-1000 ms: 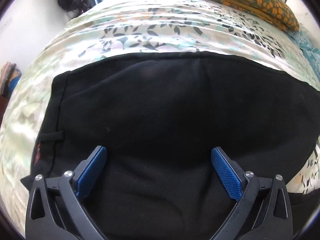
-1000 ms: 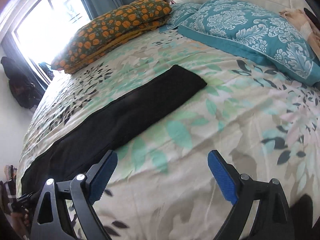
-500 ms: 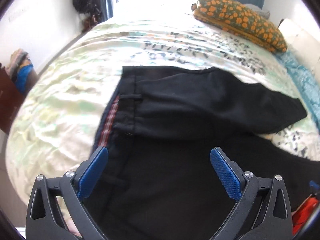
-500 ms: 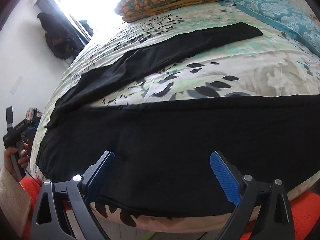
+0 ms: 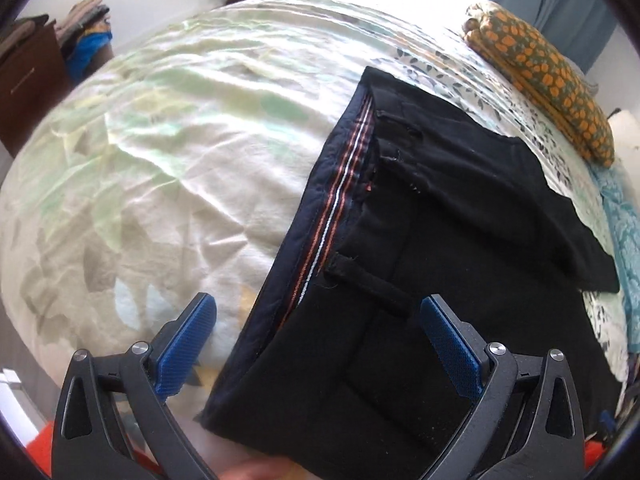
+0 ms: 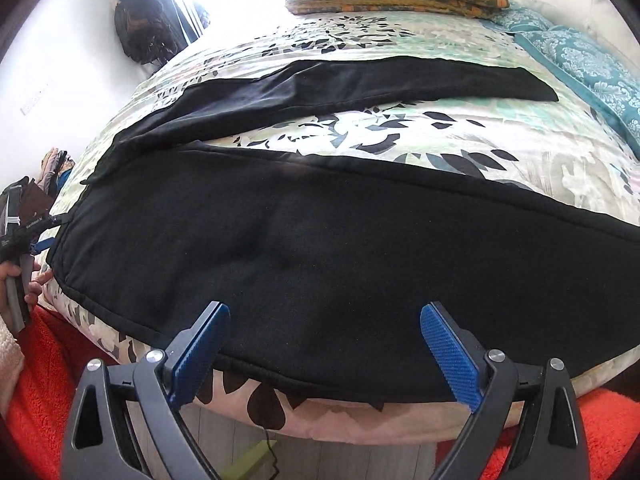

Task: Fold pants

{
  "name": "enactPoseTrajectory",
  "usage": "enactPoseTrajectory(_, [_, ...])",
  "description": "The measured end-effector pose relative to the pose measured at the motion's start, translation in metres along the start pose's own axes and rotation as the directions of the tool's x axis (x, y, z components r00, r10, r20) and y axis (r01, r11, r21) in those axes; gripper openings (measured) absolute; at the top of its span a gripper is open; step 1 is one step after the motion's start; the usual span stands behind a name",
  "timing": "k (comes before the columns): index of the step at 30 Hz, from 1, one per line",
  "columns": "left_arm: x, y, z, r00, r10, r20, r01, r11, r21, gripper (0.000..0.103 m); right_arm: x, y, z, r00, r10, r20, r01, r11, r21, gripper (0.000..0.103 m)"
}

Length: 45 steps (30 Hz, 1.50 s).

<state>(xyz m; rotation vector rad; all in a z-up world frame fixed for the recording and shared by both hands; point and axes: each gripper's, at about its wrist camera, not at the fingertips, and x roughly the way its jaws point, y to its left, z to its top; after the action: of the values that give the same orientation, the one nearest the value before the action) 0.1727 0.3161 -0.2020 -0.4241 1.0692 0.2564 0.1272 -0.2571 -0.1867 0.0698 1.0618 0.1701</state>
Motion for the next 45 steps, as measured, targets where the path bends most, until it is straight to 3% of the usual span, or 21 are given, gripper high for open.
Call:
enactPoseTrajectory(2, [0.009, 0.004, 0.001, 1.000, -0.002, -0.027, 0.002, 1.000, -0.022, 0.102, -0.004, 0.000, 0.000, 1.000, -0.007, 0.015, 0.007, 1.000, 0.005, 0.096])
enactPoseTrajectory(6, [0.002, 0.003, -0.002, 0.999, -0.036, 0.004, 0.036, 0.999, -0.039, 0.102, -0.012, 0.002, -0.002, 0.999, -0.015, 0.037, 0.015, 1.000, 0.010, 0.096])
enactPoseTrajectory(10, [0.015, 0.014, 0.004, 0.996, -0.082, -0.033, 0.078, 0.991, -0.105, 0.102, -0.010, 0.002, -0.001, 0.999, -0.013, 0.035, 0.012, 1.000, 0.009, 0.096])
enactPoseTrajectory(15, [-0.001, 0.027, 0.001, 0.992, -0.117, -0.035, 0.109, 0.977, -0.185, 0.102, -0.008, 0.001, 0.001, 0.999, -0.005, 0.037, 0.004, 1.000, 0.016, 0.096])
enactPoseTrajectory(18, [-0.006, 0.041, -0.003, 0.995, -0.104, -0.006, 0.099, 0.961, -0.260, 0.102, -0.008, -0.003, 0.001, 0.999, -0.001, 0.047, 0.000, 1.000, 0.027, 0.096])
enactPoseTrajectory(20, [0.003, 0.046, -0.003, 0.995, -0.100, -0.027, 0.089, 0.955, -0.284, 0.102, -0.004, -0.008, 0.001, 0.999, -0.002, 0.037, 0.000, 0.999, 0.044, 0.096])
enactPoseTrajectory(22, [0.002, 0.038, -0.001, 0.998, -0.047, -0.033, 0.038, 0.971, -0.237, 0.102, 0.002, -0.013, 0.001, 1.000, -0.003, 0.012, 0.003, 0.998, 0.061, 0.096])
enactPoseTrajectory(24, [-0.008, 0.025, -0.002, 0.997, 0.080, -0.022, -0.082, 0.984, -0.158, 0.102, 0.007, -0.018, 0.001, 1.000, -0.005, -0.004, 0.006, 0.997, 0.078, 0.096])
enactPoseTrajectory(25, [-0.015, 0.019, -0.004, 0.987, 0.160, 0.001, -0.159, 0.979, -0.125, 0.102, 0.007, -0.020, 0.001, 1.000, -0.003, -0.001, 0.004, 0.996, 0.089, 0.096])
enactPoseTrajectory(27, [-0.034, 0.000, -0.007, 0.952, 0.293, 0.088, -0.287, 0.955, -0.079, 0.102, 0.007, -0.025, 0.001, 1.000, 0.000, 0.009, -0.001, 0.994, 0.108, 0.096])
enactPoseTrajectory(28, [-0.043, -0.010, -0.009, 0.944, 0.301, 0.133, -0.296, 0.953, -0.059, 0.102, 0.007, -0.027, 0.002, 1.000, 0.001, 0.012, -0.003, 0.993, 0.118, 0.096])
enactPoseTrajectory(30, [-0.057, -0.032, -0.008, 0.954, 0.228, 0.192, -0.230, 0.973, -0.014, 0.102, 0.009, -0.032, 0.002, 1.000, 0.004, 0.012, -0.006, 0.990, 0.140, 0.096])
enactPoseTrajectory(33, [-0.054, -0.081, 0.005, 0.985, 0.065, 0.157, -0.075, 0.996, 0.056, 0.102, 0.012, -0.039, 0.005, 1.000, 0.016, 0.012, -0.018, 0.985, 0.173, 0.096])
enactPoseTrajectory(36, [-0.035, -0.133, 0.020, 0.993, -0.026, 0.114, 0.011, 0.992, 0.130, 0.102, 0.010, -0.052, 0.014, 0.999, 0.046, 0.025, -0.051, 0.975, 0.214, 0.096])
enactPoseTrajectory(41, [0.027, -0.208, 0.051, 0.990, 0.053, 0.130, -0.084, 0.965, 0.249, 0.102, 0.004, -0.094, 0.056, 0.998, 0.025, 0.051, -0.035, 0.975, 0.221, 0.096])
enactPoseTrajectory(45, [0.092, -0.230, 0.060, 0.983, 0.150, 0.102, -0.174, 0.937, 0.302, 0.102, -0.003, -0.161, 0.124, 0.993, -0.025, 0.116, -0.006, 0.965, 0.260, 0.096])
